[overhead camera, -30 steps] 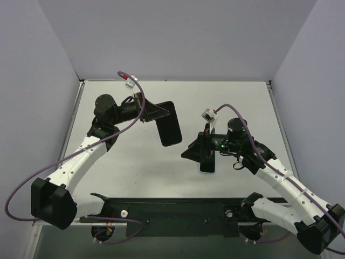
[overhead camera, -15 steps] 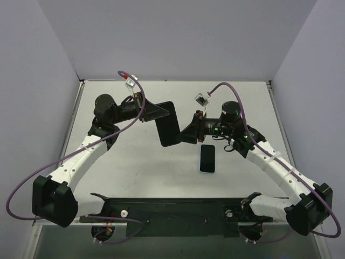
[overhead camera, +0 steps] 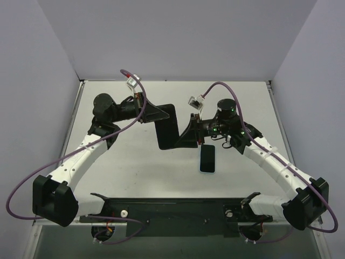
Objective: Take the phone out of the phone case
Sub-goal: Remove the phone case from the phone.
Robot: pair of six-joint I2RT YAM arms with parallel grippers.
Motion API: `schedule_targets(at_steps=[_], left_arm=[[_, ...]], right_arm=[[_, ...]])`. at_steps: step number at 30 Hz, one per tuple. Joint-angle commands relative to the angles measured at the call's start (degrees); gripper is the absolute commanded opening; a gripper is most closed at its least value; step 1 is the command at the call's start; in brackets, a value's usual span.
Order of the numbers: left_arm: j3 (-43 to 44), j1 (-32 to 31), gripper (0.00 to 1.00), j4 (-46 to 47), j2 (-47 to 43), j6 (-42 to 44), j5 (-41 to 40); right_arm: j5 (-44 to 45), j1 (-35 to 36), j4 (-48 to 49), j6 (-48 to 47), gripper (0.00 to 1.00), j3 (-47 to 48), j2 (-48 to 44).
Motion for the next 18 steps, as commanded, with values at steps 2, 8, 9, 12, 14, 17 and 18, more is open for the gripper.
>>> schedule_targets(at_steps=[2, 8, 9, 12, 14, 17, 18], left_arm=[[4.82, 0.27, 0.00, 5.22, -1.21, -2.42, 2.29], [4.38, 0.18, 0.00, 11.45, -0.51, -8.81, 4.05], [4.38, 0.18, 0.00, 15.03, -0.33, -10.23, 4.40], [4.73, 0.18, 0.00, 21.03, 0.90, -17.08, 4.75], [5.52, 0.18, 0.00, 23.41, 1.51, -19.37, 4.84], [6.32, 0.27, 0.00, 22.54, 1.96, -19.91, 4.67], [6.58, 0.27, 0.00, 22.02, 2.22, -20.17, 4.49]], right_arm=[[-4.50, 0.14, -0.73, -3.94, 0.21, 1.99, -0.41], [-4.77, 2.24, -12.76, -15.96, 0.00, 4.80, 0.47], [-4.94, 2.42, -13.90, -17.37, 0.00, 4.98, 0.64], [-5.47, 2.60, -16.10, -19.49, 0.00, 6.65, 3.18], [-3.90, 3.03, -18.82, -21.95, 0.03, 7.97, 4.24], [-2.22, 3.48, -19.97, -24.06, 0.08, 9.63, 5.13], [-1.61, 3.39, -20.07, -24.58, 0.08, 9.99, 5.30]])
